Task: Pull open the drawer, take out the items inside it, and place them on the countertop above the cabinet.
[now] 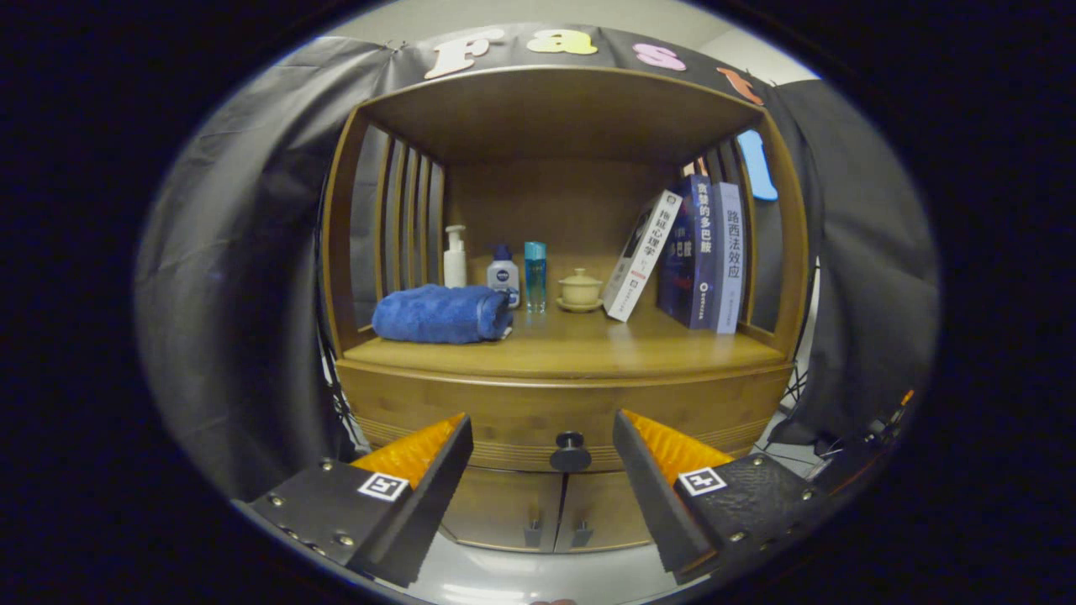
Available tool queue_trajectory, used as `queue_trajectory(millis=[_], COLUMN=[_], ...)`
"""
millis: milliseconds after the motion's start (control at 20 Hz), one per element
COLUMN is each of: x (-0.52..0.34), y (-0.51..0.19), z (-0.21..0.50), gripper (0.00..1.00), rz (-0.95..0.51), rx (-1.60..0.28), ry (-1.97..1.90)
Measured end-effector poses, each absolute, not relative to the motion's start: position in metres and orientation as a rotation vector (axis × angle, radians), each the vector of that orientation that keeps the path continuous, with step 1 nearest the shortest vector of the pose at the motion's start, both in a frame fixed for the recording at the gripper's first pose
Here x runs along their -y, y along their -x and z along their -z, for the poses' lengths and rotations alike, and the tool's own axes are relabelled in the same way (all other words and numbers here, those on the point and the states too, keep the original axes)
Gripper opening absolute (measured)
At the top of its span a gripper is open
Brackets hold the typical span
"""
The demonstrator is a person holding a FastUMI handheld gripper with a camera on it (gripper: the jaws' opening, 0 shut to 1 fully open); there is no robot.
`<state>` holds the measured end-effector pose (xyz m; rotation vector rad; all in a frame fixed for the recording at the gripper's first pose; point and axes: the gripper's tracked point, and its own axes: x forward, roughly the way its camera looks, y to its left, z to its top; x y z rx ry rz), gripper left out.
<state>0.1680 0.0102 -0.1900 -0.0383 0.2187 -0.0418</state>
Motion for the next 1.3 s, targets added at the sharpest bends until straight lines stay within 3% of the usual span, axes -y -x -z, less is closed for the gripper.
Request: queue_trajectory(millis=[1050,1150,1250,1300], x=[0.007,0.024,0.020,0.019], y=[-0.242,-0.240,-0.236,-0.234], z=[0.302,0.299,0.302,0.302], gripper=[0.97,0.70,0.43,0.43], rz=[0.116,0.172,0.136,0.134], rx=[-0.385,-0.378,-0.389,-0.391], ry=[0.014,-0.047,-0.150,-0.153])
